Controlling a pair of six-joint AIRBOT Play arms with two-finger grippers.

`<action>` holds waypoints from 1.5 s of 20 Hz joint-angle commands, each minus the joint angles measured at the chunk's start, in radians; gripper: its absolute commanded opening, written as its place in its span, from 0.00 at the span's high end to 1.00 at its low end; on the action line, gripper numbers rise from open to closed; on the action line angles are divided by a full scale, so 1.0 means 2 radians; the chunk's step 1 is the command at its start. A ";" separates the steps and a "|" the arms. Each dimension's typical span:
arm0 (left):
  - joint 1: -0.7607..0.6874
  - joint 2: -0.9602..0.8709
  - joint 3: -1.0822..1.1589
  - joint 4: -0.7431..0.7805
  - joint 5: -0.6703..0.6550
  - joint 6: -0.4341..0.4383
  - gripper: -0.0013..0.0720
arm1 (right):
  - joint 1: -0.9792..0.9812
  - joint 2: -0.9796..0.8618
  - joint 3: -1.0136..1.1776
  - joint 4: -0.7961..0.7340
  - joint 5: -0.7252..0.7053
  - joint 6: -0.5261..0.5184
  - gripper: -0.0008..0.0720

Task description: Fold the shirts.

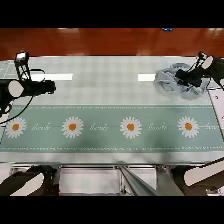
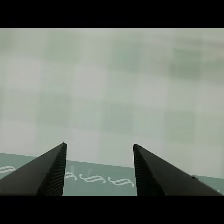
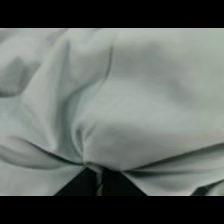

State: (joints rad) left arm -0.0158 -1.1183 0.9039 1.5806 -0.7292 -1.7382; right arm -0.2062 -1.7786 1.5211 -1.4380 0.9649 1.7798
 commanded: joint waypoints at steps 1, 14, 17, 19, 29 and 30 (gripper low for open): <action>0.030 0.011 0.017 0.010 -0.033 0.001 0.29 | 0.001 0.012 0.063 0.014 0.057 -0.049 0.96; 0.038 0.220 0.032 -0.112 -0.087 0.022 0.29 | 0.001 0.296 0.232 0.089 0.059 -0.179 0.96; -0.012 0.232 0.032 -0.114 -0.086 0.023 0.29 | 0.001 0.337 0.232 0.143 0.051 -0.205 0.96; -0.036 0.231 0.029 -0.113 -0.081 0.025 0.29 | 0.010 0.355 0.232 0.162 0.076 -0.206 0.96; -0.043 0.254 -0.007 -0.091 -0.028 0.011 0.29 | 0.411 0.231 0.229 0.036 0.196 -0.171 0.96; -0.034 0.260 -0.007 -0.073 -0.031 0.011 0.29 | 0.433 0.206 0.222 0.023 0.199 -0.166 0.96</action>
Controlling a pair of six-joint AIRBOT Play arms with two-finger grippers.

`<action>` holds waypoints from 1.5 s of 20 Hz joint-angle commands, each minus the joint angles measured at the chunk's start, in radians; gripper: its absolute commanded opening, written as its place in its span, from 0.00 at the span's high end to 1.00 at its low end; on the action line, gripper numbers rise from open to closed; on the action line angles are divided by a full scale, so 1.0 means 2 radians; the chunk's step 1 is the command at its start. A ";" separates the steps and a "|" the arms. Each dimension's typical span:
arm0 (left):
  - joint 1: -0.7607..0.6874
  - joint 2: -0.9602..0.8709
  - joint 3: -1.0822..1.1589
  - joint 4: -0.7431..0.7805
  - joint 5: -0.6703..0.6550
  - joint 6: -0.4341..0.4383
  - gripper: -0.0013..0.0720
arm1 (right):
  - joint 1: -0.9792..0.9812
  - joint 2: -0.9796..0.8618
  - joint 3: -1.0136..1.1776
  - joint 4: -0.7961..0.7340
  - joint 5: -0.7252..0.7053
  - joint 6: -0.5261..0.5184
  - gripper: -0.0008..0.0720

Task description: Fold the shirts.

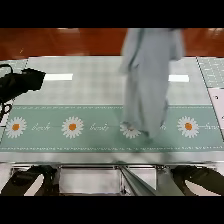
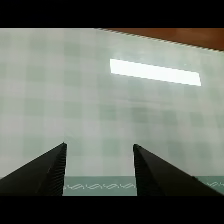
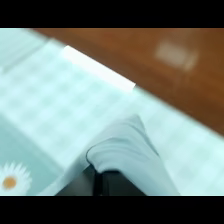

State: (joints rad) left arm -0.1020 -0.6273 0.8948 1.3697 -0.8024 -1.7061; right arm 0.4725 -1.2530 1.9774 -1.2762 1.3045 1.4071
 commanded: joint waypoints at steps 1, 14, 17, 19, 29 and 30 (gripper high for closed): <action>0.025 0.019 -0.002 0.044 -0.001 -0.005 0.29 | 0.113 -0.088 -0.022 -0.058 0.025 0.021 0.96; 0.091 -0.008 -0.059 0.012 -0.024 -0.008 0.29 | 0.097 -0.270 -0.063 0.156 -0.072 0.036 0.42; 0.101 -0.009 -0.048 0.006 -0.081 -0.032 0.29 | 0.012 -0.215 -0.063 0.036 0.044 0.065 0.42; 0.117 -0.014 -0.051 -0.027 -0.165 -0.022 0.29 | -0.051 -0.156 -0.096 -0.064 0.108 0.069 0.42; 0.138 -0.200 -0.138 -0.224 -0.190 0.155 0.29 | -0.422 0.209 -0.680 0.155 -0.076 -0.037 0.42; 0.133 -0.224 -0.138 -0.233 -0.178 0.156 0.29 | -0.442 0.217 -0.702 0.164 -0.071 -0.050 0.42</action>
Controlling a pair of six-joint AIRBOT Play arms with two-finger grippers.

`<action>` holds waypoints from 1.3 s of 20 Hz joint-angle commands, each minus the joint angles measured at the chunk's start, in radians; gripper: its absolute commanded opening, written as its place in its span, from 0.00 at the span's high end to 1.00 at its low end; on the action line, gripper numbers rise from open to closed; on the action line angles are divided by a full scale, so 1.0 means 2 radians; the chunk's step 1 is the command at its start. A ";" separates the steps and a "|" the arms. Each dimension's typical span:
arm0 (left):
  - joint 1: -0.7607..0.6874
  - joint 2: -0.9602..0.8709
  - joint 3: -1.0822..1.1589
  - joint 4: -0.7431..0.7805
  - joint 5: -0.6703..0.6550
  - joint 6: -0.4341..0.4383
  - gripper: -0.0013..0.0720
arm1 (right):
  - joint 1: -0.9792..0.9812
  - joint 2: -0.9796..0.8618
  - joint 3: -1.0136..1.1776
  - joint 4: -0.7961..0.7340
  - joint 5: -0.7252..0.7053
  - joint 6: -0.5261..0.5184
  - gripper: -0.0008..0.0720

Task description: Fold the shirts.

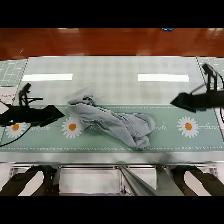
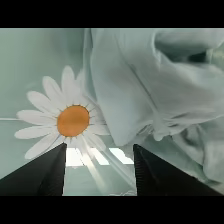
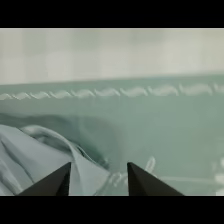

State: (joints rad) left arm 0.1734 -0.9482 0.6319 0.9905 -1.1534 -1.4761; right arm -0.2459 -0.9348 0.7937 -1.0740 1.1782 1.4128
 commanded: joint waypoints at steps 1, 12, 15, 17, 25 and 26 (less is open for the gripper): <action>-0.011 -0.085 -0.006 -0.065 0.007 0.060 0.29 | -0.099 0.063 -0.128 0.068 -0.005 -0.062 0.42; -0.079 -0.208 -0.001 -0.126 0.095 0.105 0.91 | -0.103 0.063 -0.160 0.075 0.012 -0.070 0.42; -0.079 -0.206 0.010 -0.126 0.092 0.118 0.96 | -0.103 0.063 -0.212 0.096 0.010 -0.078 0.42; -0.080 -0.200 0.015 -0.125 0.088 0.127 0.96 | -0.102 0.063 -0.239 0.129 0.001 -0.084 0.42; -0.051 -0.159 0.017 -0.119 0.055 0.145 0.96 | -0.102 0.004 -0.241 0.187 -0.001 -0.121 0.42; -0.048 -0.158 0.017 -0.120 0.050 0.146 0.96 | -0.102 0.001 -0.241 0.201 -0.008 -0.126 0.43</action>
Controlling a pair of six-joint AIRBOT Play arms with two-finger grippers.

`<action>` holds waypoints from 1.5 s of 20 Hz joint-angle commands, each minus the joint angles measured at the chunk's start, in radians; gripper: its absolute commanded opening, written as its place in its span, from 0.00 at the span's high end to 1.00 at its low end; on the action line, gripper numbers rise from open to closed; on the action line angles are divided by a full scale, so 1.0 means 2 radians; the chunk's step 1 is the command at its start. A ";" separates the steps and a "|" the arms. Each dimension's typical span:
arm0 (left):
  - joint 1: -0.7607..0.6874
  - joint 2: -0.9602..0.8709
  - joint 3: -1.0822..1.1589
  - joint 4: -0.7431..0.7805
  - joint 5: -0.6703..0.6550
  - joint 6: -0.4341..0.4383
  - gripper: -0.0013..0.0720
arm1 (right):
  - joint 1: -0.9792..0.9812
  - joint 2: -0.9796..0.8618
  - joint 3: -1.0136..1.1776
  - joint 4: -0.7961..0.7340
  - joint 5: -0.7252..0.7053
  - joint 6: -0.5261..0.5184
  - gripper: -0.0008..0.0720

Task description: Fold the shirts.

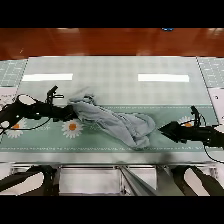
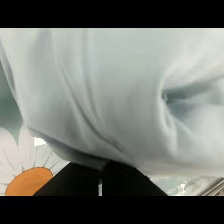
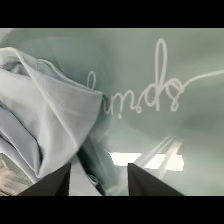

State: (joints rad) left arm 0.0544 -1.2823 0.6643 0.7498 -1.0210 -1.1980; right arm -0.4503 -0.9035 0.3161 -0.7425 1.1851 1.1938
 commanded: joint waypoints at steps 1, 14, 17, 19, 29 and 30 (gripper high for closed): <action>0.011 0.009 0.001 0.001 -0.019 0.010 0.96 | 0.011 -0.020 -0.002 0.038 -0.023 -0.018 0.43; 0.020 0.009 0.028 0.000 -0.010 0.012 0.96 | 0.257 -0.230 0.147 0.108 -0.096 -0.027 0.96; 0.040 0.019 0.125 -0.002 -0.059 0.007 0.96 | 0.237 -0.208 0.277 0.045 -0.048 0.018 0.96; 0.050 0.031 0.213 -0.003 -0.072 -0.014 0.96 | 0.218 -0.191 0.400 -0.023 -0.019 0.069 0.96; 0.065 0.066 0.649 -0.005 -0.091 -0.094 0.96 | 0.195 -0.130 0.937 -0.196 0.099 0.158 0.96; 0.070 0.083 0.659 -0.005 -0.091 -0.094 0.96 | 0.195 -0.106 0.933 -0.211 0.102 0.159 0.96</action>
State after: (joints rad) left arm 0.1806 -1.1671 1.8317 0.7383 -1.1912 -1.3567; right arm -0.0582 -1.1988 2.0602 -1.0832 1.3449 1.4879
